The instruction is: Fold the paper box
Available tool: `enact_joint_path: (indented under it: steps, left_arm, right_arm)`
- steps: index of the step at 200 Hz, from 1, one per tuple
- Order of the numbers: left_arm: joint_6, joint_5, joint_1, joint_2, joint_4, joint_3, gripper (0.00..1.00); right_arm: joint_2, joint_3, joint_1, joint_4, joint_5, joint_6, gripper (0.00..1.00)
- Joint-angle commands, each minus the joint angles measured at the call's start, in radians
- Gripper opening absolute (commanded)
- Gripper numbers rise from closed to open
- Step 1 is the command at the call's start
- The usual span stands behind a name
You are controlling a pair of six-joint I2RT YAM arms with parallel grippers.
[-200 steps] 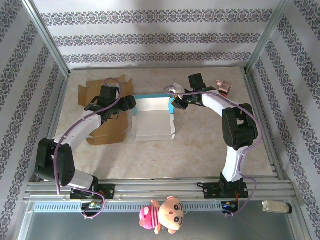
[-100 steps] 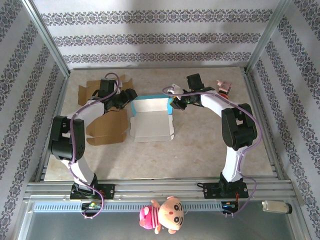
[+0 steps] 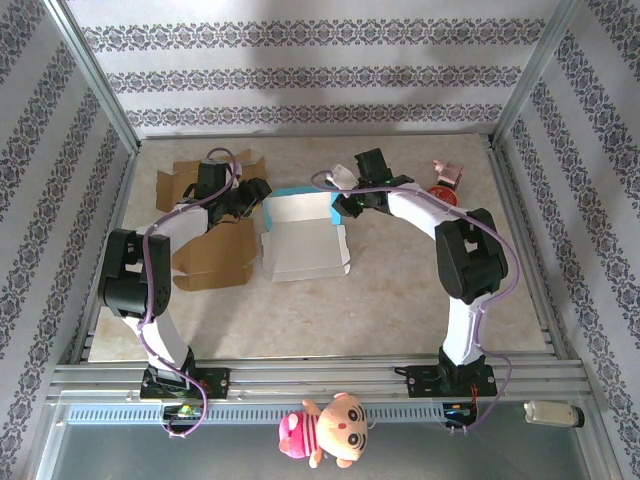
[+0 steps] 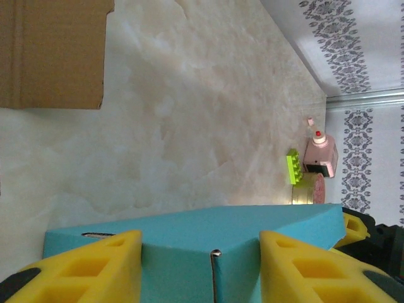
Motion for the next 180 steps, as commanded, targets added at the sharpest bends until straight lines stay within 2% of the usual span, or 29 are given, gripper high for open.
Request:
enact_joint_path:
  steps: [1, 21, 61, 95, 137, 161, 180]
  left_arm:
    - [-0.027, 0.07, -0.016, 0.001, 0.049, -0.024, 0.46]
    - [-0.035, 0.076, -0.018, 0.004, 0.066, -0.03, 0.46]
    - [-0.047, 0.088, -0.019, 0.008, 0.092, -0.043, 0.45]
    - [-0.047, 0.097, -0.019, 0.004, 0.095, -0.047, 0.45]
    - [-0.056, 0.098, -0.02, 0.0, 0.104, -0.061, 0.45]
    - [-0.056, 0.099, -0.02, -0.006, 0.101, -0.061, 0.45]
    - [-0.055, 0.096, -0.02, -0.009, 0.101, -0.059, 0.45]
  right_arm:
    - [0.008, 0.016, 0.072, 0.006, 0.097, 0.1, 0.28]
    - [0.015, 0.025, 0.116, -0.002, 0.197, 0.154, 0.28]
    - [0.079, 0.058, 0.138, 0.005, 0.38, 0.375, 0.27]
    - [0.12, 0.05, 0.147, 0.069, 0.45, 0.439, 0.25]
    - [0.123, 0.012, 0.172, 0.136, 0.555, 0.435, 0.12]
    - [0.125, 0.023, 0.169, 0.104, 0.539, 0.492, 0.14]
    - [0.146, 0.043, 0.164, 0.066, 0.493, 0.602, 0.28]
